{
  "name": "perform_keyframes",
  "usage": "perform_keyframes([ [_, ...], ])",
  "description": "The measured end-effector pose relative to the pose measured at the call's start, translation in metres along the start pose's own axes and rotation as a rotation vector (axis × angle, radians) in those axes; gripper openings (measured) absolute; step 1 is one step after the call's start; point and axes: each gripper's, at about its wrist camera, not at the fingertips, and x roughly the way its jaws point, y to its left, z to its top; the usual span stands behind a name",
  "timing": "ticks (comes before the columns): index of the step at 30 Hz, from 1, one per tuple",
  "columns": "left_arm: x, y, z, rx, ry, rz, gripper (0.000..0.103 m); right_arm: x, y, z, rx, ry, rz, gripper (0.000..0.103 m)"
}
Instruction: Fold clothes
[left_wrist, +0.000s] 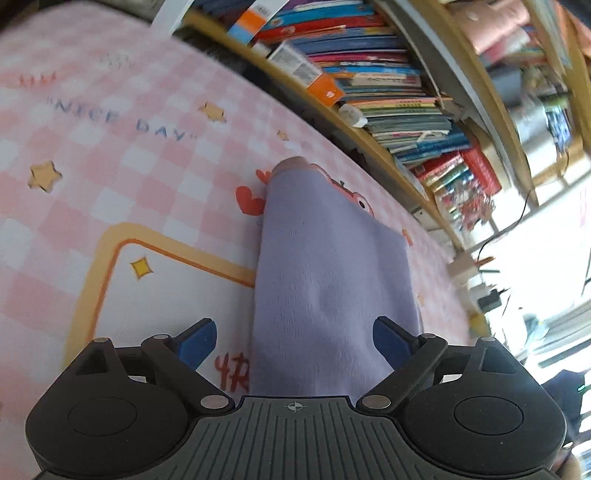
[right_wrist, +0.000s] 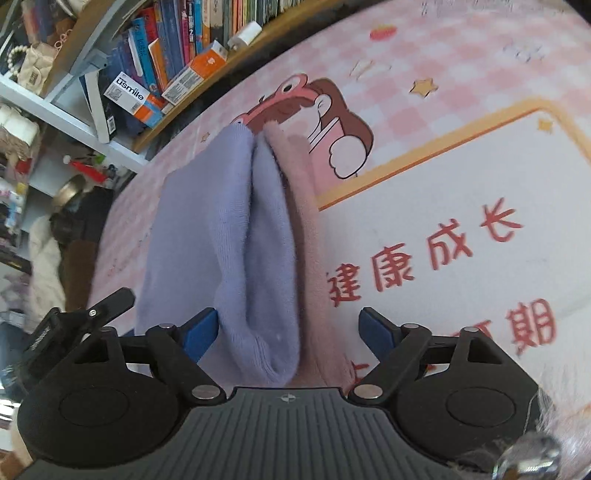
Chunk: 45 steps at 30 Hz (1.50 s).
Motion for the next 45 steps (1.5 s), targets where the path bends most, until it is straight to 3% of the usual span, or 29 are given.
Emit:
perform_keyframes([
  [2, 0.007, -0.003, 0.002, 0.001, -0.002, 0.006, 0.088, 0.004, -0.001, 0.006, 0.014, 0.020, 0.035, 0.080],
  [3, 0.008, -0.004, 0.001, -0.005, -0.002, 0.015, 0.085, 0.006, -0.002, 0.009, 0.021, 0.030, 0.053, 0.074],
  [6, 0.014, -0.008, 0.002, -0.026, 0.016, 0.031, 0.058, 0.014, 0.000, 0.016, 0.020, 0.063, 0.083, 0.068],
  [8, 0.016, -0.008, 0.000, -0.045, 0.010, 0.034, 0.056, 0.019, 0.004, 0.020, -0.004, 0.081, 0.089, 0.067],
  [12, 0.015, -0.013, -0.002, -0.051, -0.003, 0.062, 0.048, 0.026, 0.010, 0.024, -0.044, 0.095, 0.081, 0.045],
  [14, 0.011, -0.027, -0.005, 0.008, -0.018, 0.105, 0.042, 0.023, 0.022, 0.021, -0.140, 0.068, 0.049, 0.039],
  [18, -0.002, -0.067, -0.018, 0.193, -0.087, 0.177, 0.041, 0.003, 0.065, 0.000, -0.503, -0.067, -0.039, 0.031],
  [19, -0.004, -0.071, -0.021, 0.211, -0.097, 0.180, 0.041, 0.001, 0.068, -0.004, -0.540, -0.076, -0.048, 0.031],
  [22, -0.002, -0.063, -0.022, 0.164, -0.060, 0.165, 0.043, 0.001, 0.057, -0.002, -0.498, -0.043, -0.057, 0.032],
  [26, -0.001, -0.041, -0.021, 0.058, -0.020, 0.148, 0.050, 0.001, 0.032, 0.010, -0.345, 0.007, -0.014, 0.044],
  [36, 0.007, -0.034, -0.024, 0.022, -0.008, 0.121, 0.062, 0.012, 0.012, 0.013, -0.197, 0.073, 0.041, 0.058],
  [41, 0.011, -0.037, -0.027, 0.028, -0.007, 0.121, 0.062, 0.013, 0.010, 0.014, -0.201, 0.070, 0.057, 0.058],
  [45, 0.013, -0.044, -0.031, 0.061, -0.020, 0.146, 0.056, 0.017, 0.018, 0.012, -0.256, 0.077, 0.056, 0.041],
])
